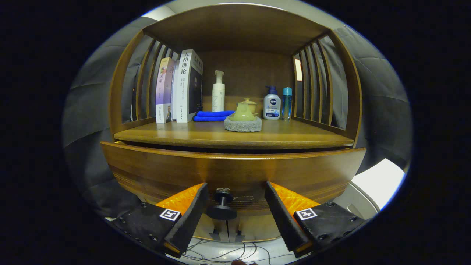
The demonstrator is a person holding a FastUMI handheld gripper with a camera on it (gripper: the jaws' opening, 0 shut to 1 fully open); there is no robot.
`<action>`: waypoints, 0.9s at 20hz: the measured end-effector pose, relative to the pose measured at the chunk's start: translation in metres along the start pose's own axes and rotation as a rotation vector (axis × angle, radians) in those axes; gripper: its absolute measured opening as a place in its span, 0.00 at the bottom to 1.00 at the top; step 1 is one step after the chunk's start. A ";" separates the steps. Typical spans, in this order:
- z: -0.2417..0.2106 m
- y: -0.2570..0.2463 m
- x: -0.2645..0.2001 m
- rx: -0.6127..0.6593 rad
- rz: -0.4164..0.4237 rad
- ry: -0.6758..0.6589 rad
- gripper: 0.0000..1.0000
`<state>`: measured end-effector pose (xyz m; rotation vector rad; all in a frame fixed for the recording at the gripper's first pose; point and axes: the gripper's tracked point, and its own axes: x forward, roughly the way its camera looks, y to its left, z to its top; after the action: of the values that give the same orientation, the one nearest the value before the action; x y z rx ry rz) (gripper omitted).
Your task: Pull open the drawer, take out the items inside it, and place them on the countertop above the cabinet.
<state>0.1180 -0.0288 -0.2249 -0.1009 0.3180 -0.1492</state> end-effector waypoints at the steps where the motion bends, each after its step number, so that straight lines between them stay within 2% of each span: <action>1: 0.002 0.001 0.006 -0.003 -0.005 0.002 0.98; 5: 0.003 0.004 0.021 -0.022 -0.016 0.017 0.98; 11: 0.001 0.007 0.021 -0.045 -0.014 0.033 0.98; 14: 0.013 0.004 0.008 0.004 0.005 0.042 1.00; 18: 0.050 -0.003 -0.032 0.038 0.007 -0.029 0.99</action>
<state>0.1031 -0.0230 -0.1673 -0.0644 0.2861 -0.1467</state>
